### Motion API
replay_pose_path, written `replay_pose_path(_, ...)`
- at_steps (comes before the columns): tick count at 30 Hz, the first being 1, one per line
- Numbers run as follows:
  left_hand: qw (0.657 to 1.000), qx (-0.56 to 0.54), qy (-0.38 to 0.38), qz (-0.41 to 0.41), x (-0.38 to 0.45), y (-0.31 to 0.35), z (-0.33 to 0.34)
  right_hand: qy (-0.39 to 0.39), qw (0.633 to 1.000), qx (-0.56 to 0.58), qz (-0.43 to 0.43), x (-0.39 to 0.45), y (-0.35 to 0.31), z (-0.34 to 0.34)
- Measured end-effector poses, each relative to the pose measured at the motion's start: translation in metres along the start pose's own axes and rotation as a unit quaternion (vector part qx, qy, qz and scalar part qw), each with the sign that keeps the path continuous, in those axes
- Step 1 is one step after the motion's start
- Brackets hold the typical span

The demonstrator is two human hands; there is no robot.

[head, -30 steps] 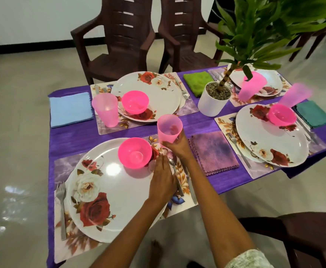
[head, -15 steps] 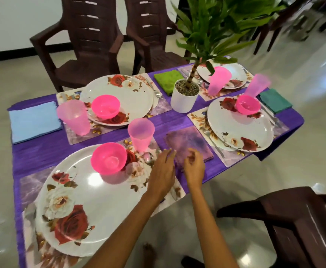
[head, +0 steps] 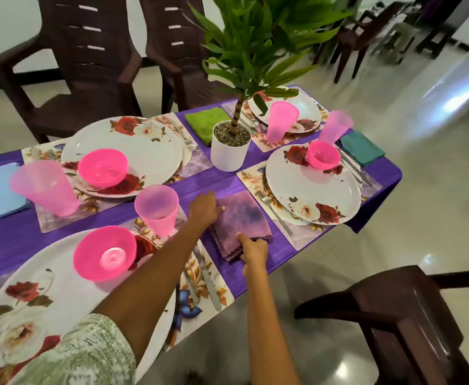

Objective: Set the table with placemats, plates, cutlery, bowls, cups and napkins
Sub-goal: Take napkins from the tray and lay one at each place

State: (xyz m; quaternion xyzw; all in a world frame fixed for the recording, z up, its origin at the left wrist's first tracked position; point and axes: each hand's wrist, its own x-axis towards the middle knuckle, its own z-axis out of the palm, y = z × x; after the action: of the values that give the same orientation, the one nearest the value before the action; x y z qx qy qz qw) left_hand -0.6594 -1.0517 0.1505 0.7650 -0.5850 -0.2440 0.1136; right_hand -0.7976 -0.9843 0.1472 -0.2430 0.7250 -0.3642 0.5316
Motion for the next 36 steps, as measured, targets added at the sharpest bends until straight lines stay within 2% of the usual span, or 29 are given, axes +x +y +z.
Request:
replay_pose_path(3,0.996,-0.078,-0.034,-0.022,0.002,-0.004,0.0,0.0,0.999,0.035,-0.001,0.001,-0.004,0.004)
replay_pose_path(7,0.984,-0.17,-0.009,-0.057,-0.008,0.0,-0.007,0.009,0.99,0.142,0.015,0.001,-0.003,0.003)
replay_pose_path(9,0.976,-0.205,0.002,-0.066,-0.016,-0.002,-0.01,0.028,0.987,0.155,0.011,-0.001,0.005,0.002)
replay_pose_path(12,0.976,-0.209,-0.005,-0.058,-0.027,-0.011,-0.008,0.055,0.989,0.14,-0.006,-0.011,0.021,-0.001)
replay_pose_path(17,0.972,-0.221,-0.011,-0.074,-0.037,-0.016,-0.007,0.033,0.991,0.13,-0.016,-0.017,0.036,-0.013)
replay_pose_path(25,0.975,-0.216,-0.031,-0.043,-0.029,-0.014,-0.009,0.018,0.994,0.092,-0.058,-0.02,0.046,-0.023)
replay_pose_path(30,0.974,-0.222,-0.032,-0.034,-0.023,-0.014,-0.008,0.03,0.992,0.097,-0.074,-0.011,0.037,-0.028)
replay_pose_path(36,0.974,-0.224,-0.017,-0.032,-0.019,-0.012,-0.007,0.032,0.995,0.023,-0.094,0.005,0.023,-0.028)
